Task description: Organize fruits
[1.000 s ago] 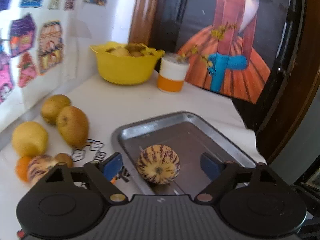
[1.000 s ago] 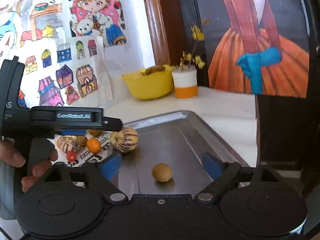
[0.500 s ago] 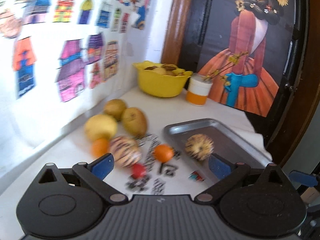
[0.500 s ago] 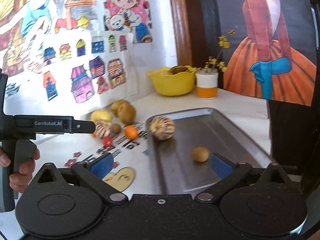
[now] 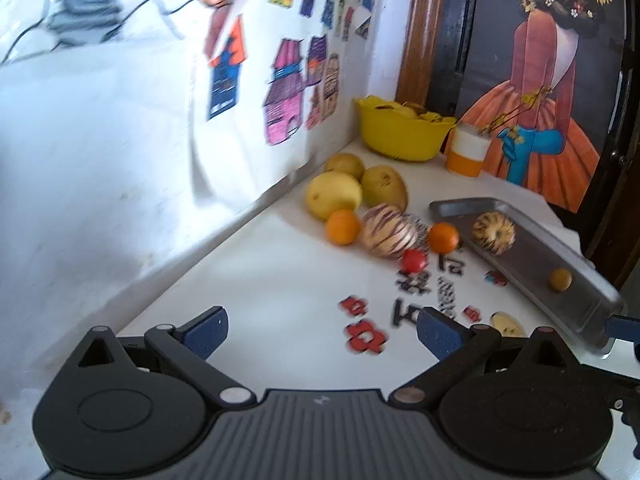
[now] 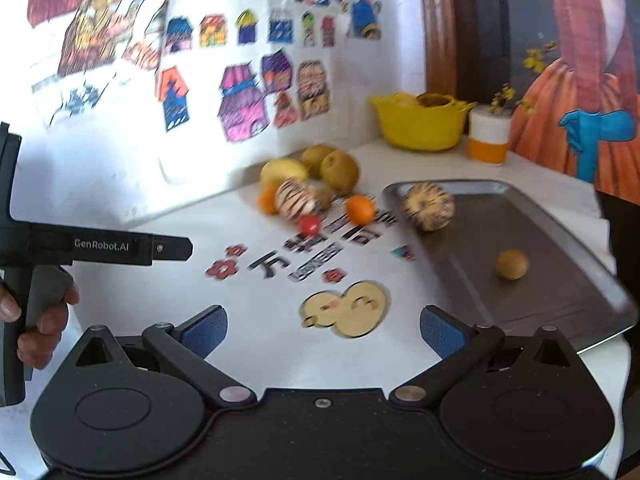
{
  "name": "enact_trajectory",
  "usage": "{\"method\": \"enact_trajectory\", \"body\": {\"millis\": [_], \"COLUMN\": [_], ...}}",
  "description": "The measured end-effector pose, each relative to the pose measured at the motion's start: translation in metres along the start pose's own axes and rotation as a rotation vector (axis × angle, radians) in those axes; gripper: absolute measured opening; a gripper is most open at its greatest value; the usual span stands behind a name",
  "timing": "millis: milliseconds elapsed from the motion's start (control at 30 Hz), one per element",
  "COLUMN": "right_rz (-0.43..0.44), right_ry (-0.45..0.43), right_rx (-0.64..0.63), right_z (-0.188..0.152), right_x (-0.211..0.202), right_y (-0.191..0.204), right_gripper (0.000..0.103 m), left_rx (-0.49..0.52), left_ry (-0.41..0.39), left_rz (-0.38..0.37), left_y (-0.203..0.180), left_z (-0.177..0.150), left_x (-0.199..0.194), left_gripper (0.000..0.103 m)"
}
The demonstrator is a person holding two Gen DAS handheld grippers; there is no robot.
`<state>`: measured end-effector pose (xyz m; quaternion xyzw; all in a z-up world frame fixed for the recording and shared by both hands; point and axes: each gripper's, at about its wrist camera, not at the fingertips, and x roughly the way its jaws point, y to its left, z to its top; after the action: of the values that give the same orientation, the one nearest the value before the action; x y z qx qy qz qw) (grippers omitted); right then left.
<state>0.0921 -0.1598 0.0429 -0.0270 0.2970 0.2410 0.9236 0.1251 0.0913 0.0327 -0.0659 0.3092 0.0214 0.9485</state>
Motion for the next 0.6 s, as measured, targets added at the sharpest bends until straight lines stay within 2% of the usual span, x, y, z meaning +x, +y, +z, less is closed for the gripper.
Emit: {"method": "enact_trajectory", "body": {"millis": [200, 600], "right_rz": [0.005, -0.019], "right_ry": [0.043, 0.042], "right_rx": [-0.04, -0.117], "right_z": [0.002, 0.022], "right_x": [0.021, 0.051], "right_y": [0.019, 0.029], "right_gripper": [0.102, 0.102], "left_rx": [0.026, 0.032], "left_ry": [-0.014, -0.031], "left_rz": [0.01, -0.028], "left_y": [0.012, 0.007], "left_z": [-0.005, 0.014], "left_x": [-0.004, 0.013], "left_gripper": [0.103, 0.102]}}
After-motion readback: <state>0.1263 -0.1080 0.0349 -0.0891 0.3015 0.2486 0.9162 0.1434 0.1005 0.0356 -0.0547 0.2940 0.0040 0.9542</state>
